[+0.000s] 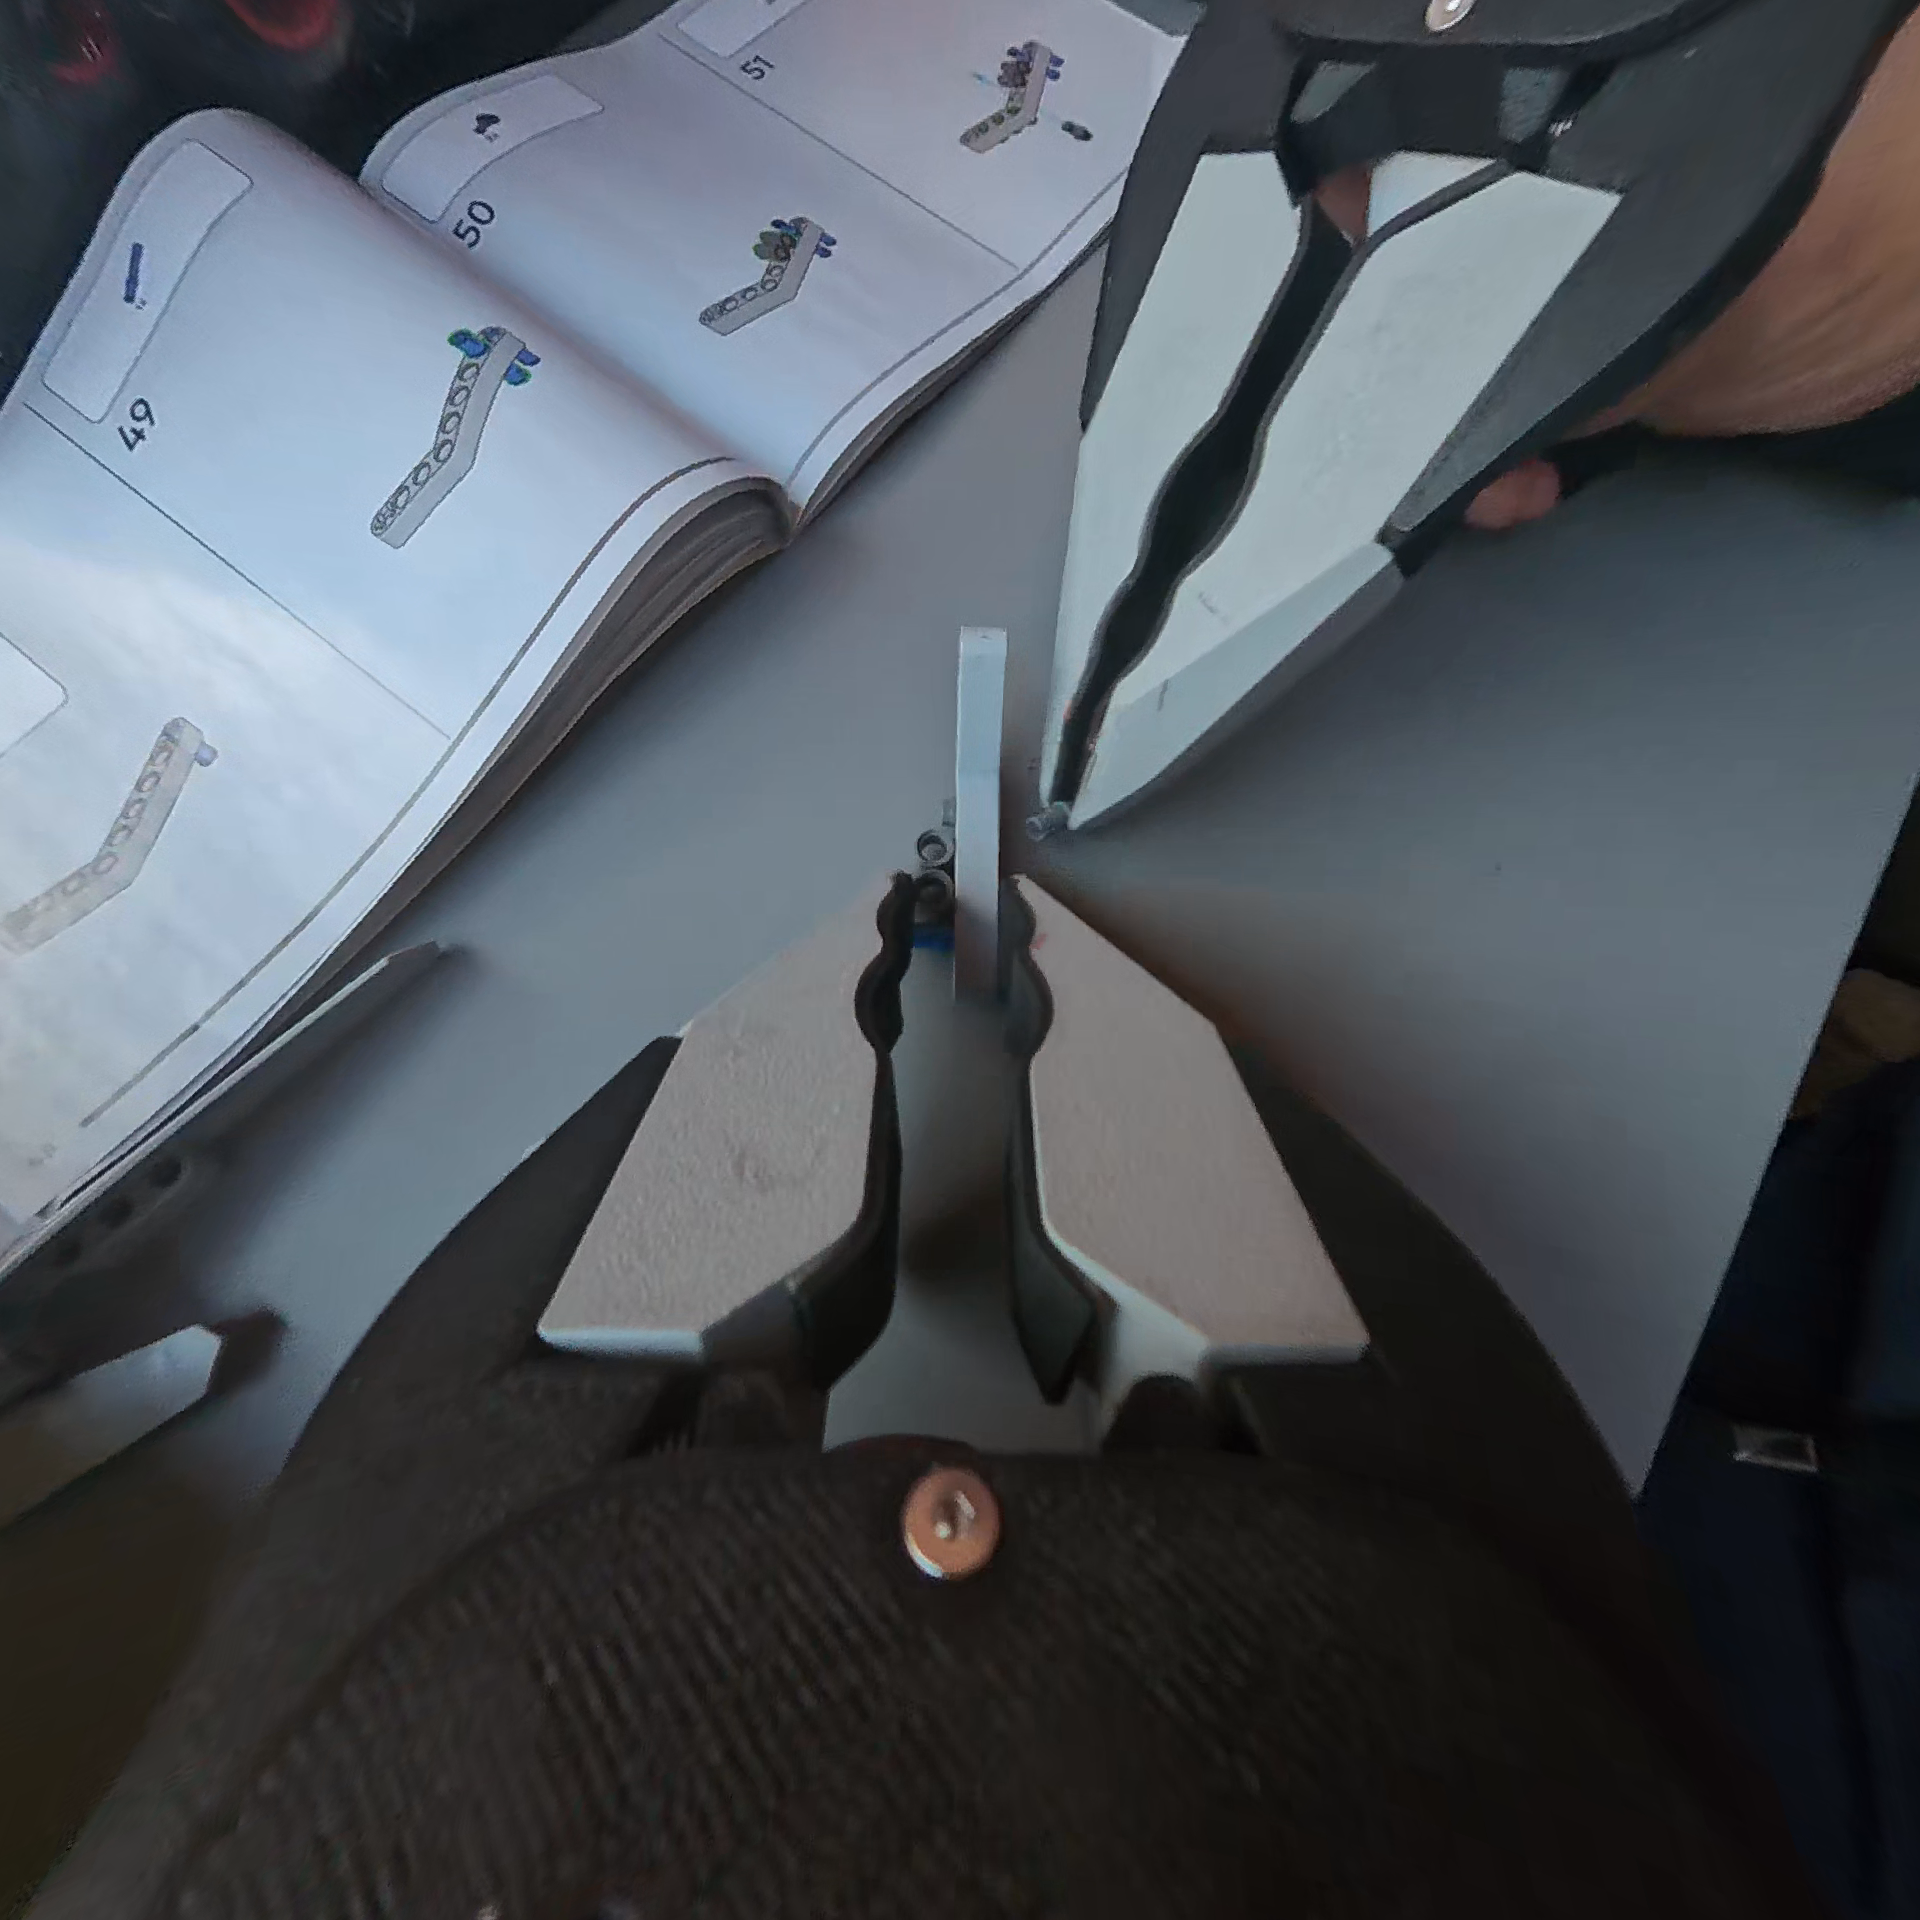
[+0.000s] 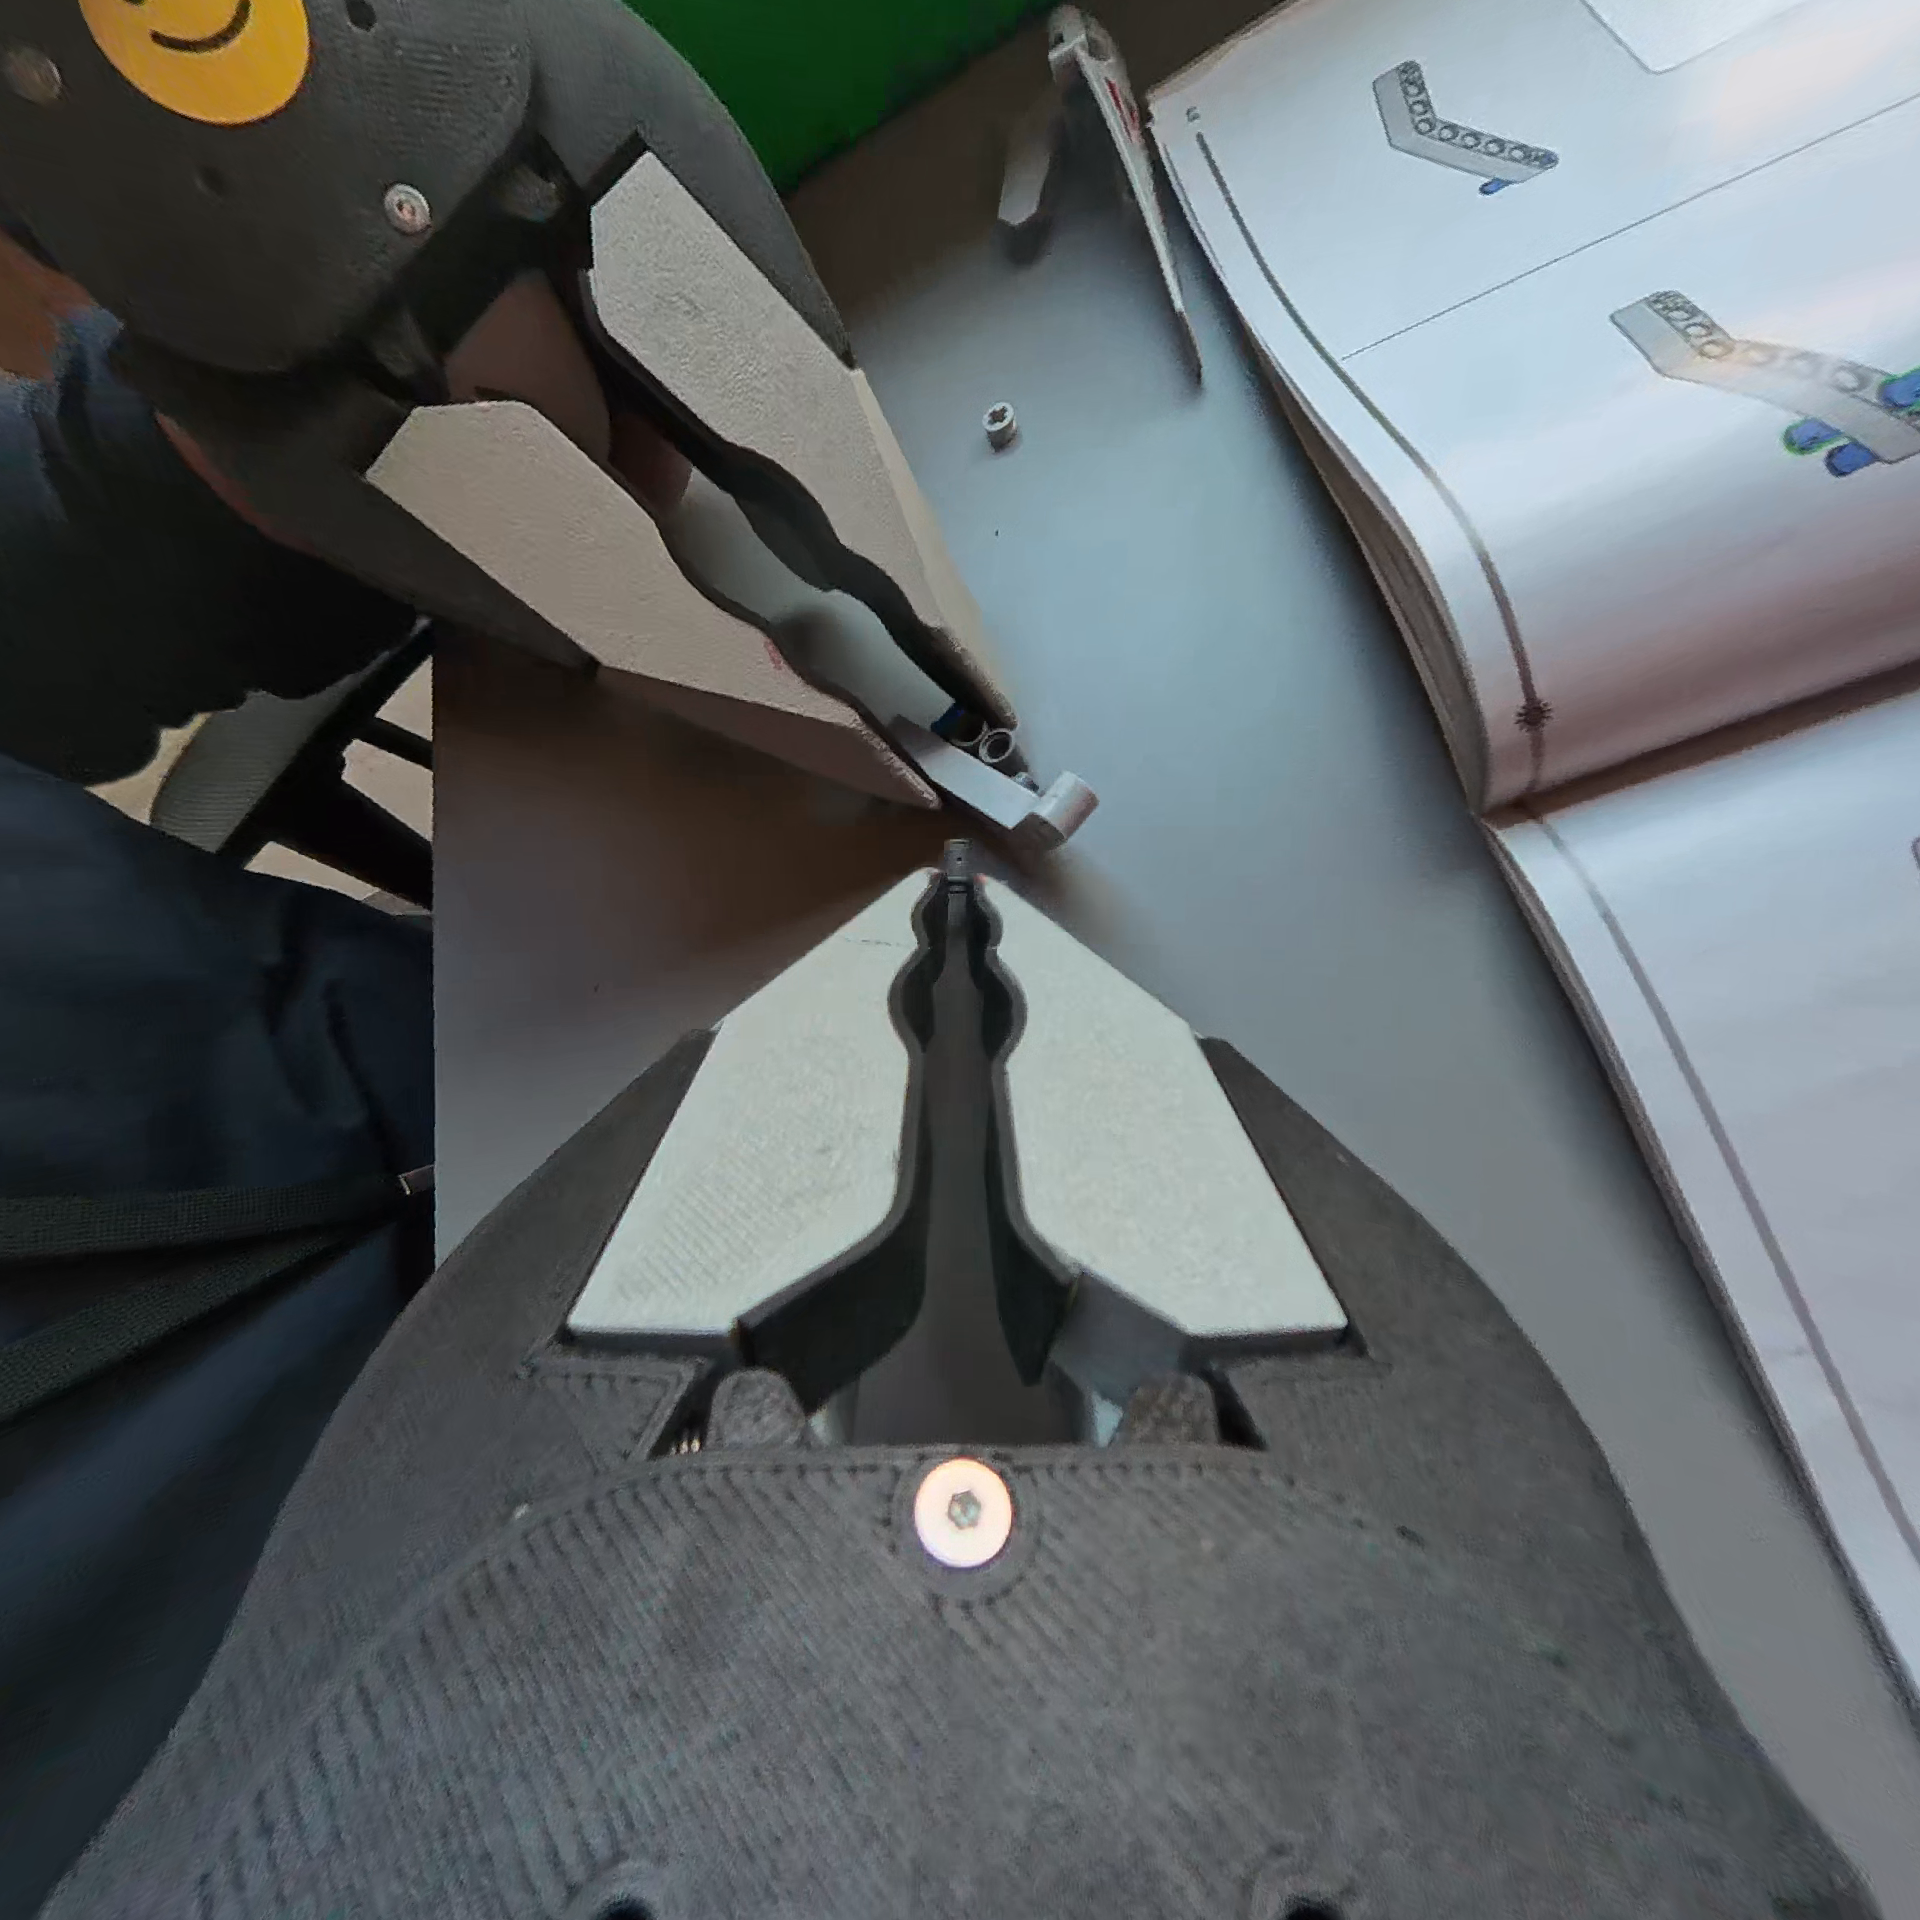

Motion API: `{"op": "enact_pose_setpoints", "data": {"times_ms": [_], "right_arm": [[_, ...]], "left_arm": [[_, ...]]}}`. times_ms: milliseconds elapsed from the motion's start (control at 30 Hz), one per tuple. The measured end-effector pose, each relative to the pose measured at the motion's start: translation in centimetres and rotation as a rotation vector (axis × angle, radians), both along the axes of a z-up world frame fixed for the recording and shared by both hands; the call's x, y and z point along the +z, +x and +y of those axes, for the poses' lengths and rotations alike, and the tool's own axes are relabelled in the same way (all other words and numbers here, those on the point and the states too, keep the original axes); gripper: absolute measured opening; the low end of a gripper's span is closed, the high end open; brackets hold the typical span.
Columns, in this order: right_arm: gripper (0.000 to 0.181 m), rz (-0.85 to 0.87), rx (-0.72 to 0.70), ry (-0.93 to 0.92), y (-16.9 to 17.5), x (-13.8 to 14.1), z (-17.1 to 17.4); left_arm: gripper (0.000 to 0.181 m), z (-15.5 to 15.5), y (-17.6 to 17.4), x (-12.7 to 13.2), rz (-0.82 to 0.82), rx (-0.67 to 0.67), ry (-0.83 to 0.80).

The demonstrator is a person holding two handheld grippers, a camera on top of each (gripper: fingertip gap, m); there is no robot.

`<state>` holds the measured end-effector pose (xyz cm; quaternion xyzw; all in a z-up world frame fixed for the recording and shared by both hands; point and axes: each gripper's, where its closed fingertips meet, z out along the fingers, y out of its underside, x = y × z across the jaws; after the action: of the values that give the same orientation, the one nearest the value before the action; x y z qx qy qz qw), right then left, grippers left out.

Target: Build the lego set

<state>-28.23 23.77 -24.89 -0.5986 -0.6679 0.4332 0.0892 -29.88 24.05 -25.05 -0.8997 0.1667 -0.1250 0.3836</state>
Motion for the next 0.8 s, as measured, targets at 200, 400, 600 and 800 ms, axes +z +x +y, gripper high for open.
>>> {"op": "enact_pose_setpoints", "data": {"times_ms": [200,400,600,800], "right_arm": [[0.000,-0.006,-0.064,-0.085,-0.3,0.2,0.7],[0.000,0.036,-0.093,-0.216,-0.7,1.5,0.9],[0.000,0.058,-0.094,-0.263,-0.9,2.0,1.1],[0.000,0.049,-0.103,-0.149,-0.9,1.3,1.8]], "left_arm": [[0.013,0.7,-0.1,0.9,-0.009,0.036,0.065],[0.012,1.2,-0.4,1.9,-0.049,0.074,0.118],[0.013,1.2,-1.5,2.5,0.070,0.074,0.205],[0.013,0.5,-2.3,1.5,0.183,0.052,0.179]]}}
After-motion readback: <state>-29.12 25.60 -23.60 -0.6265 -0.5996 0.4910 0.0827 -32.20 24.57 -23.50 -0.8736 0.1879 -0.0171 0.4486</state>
